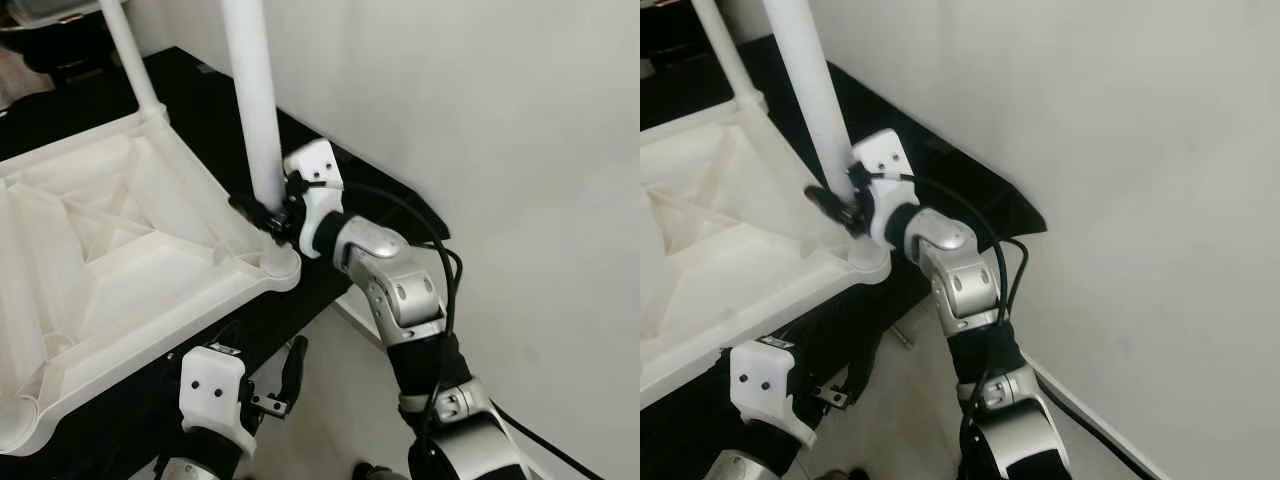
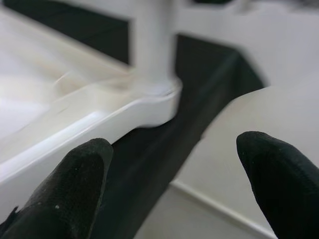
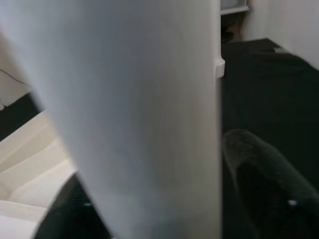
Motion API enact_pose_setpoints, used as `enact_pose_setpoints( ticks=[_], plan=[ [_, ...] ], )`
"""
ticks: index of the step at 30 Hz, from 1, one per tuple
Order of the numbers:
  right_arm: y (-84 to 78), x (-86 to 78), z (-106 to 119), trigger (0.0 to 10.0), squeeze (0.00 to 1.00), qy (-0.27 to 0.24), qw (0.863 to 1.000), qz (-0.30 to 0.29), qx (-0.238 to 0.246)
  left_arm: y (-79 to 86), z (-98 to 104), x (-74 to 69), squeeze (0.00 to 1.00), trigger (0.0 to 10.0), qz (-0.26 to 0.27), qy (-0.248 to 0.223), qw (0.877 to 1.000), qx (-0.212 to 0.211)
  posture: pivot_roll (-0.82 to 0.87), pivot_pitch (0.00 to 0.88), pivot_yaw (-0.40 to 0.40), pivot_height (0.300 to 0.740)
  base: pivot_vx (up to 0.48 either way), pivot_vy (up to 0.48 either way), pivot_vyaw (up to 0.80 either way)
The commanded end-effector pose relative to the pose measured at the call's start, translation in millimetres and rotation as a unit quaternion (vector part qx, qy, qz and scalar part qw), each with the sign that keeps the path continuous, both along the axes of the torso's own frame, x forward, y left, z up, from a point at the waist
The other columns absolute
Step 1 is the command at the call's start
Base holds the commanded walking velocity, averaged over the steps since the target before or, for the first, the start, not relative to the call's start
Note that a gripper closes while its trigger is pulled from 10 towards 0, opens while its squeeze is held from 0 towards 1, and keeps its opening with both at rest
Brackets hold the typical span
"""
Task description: Building children table
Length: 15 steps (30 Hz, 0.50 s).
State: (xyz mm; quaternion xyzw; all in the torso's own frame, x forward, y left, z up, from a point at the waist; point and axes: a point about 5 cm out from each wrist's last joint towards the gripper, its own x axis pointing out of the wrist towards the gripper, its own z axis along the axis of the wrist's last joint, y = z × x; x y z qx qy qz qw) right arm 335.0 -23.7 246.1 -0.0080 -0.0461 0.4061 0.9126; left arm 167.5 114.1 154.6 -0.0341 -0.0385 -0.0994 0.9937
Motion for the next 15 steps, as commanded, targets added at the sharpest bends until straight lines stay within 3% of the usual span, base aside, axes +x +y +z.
enact_pose_setpoints(
  ticks=[1, 10, 12, 15],
  plan=[
    [-0.5, -9.7, -14.0, 10.0, 1.0, 0.024, 1.0, -0.005, 0.015, 1.7, -2.9, 1.2, 0.0, 10.0, 0.003, 0.005, 1.0, -0.007, -0.02, 0.189, -0.009, 0.74, 0.0, 0.0, 0.0],
    [-43.2, -17.3, -35.0, 10.0, 1.0, 0.012, 0.999, -0.033, 0.008, 8.0, -3.3, 12.3, 0.0, 10.0, 0.003, 0.0, 1.0, 0.002, -0.06, 0.177, 0.018, 0.74, 0.0, 0.0, 0.0],
    [-55.4, -20.8, -45.0, 10.0, 1.0, 0.005, 0.999, -0.054, -0.003, 16.8, -3.0, 18.9, 0.0, 10.0, 0.038, 0.003, 0.999, -0.011, -0.07, 0.173, 0.023, 0.74, 0.0, 0.0, 0.0],
    [-67.3, -25.0, -54.7, 10.0, 1.0, 0.01, 0.996, -0.084, -0.008, 20.5, -2.8, 23.0, 0.0, 10.0, 0.052, -0.001, 0.999, -0.002, -0.08, 0.171, 0.025, 0.74, 0.0, 0.0, 0.0]
  ],
)
